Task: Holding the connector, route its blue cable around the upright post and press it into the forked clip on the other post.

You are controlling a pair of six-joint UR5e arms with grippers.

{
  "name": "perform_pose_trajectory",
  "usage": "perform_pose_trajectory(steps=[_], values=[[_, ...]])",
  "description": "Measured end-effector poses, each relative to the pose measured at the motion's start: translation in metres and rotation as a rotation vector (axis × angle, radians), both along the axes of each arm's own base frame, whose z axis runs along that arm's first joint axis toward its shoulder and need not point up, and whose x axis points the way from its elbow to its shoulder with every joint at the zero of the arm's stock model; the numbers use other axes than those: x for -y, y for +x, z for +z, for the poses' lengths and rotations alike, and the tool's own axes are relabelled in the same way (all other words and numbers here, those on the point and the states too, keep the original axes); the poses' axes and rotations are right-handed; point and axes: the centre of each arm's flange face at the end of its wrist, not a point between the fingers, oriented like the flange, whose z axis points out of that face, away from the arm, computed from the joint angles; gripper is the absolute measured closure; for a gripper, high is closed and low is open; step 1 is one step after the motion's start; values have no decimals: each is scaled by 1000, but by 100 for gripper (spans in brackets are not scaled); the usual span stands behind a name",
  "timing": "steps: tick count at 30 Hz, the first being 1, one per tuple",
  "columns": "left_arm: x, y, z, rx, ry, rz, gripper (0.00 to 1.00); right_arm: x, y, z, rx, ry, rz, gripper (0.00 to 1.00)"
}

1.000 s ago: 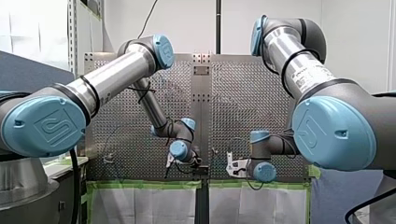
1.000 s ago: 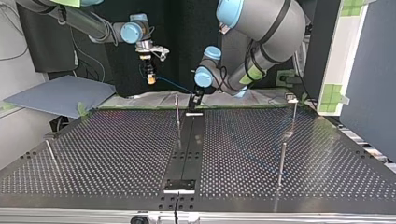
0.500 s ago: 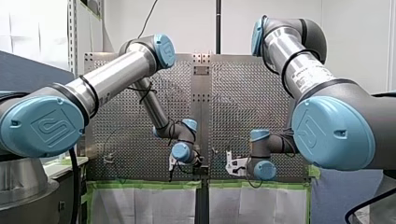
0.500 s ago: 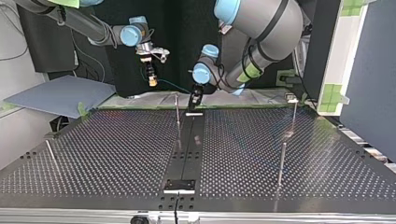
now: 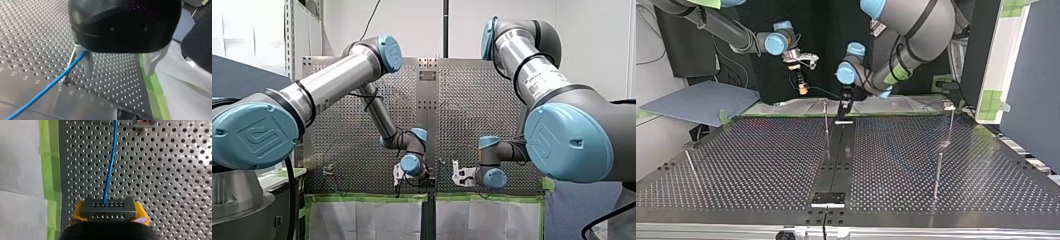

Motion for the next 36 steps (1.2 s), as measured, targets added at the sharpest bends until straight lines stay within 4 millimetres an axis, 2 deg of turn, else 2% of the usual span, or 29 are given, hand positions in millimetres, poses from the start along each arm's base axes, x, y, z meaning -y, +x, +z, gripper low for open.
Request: perform_pose_trajectory(steps=[5, 18, 36], values=[[-1, -13, -6, 6, 50, 18, 0, 1, 4, 1, 10, 6, 32, 100], [-15, -31, -17, 22, 152, 58, 0, 2, 8, 3, 14, 17, 66, 100], [-6, -30, -16, 72, 72, 52, 0, 3, 7, 2, 0, 15, 67, 100]])
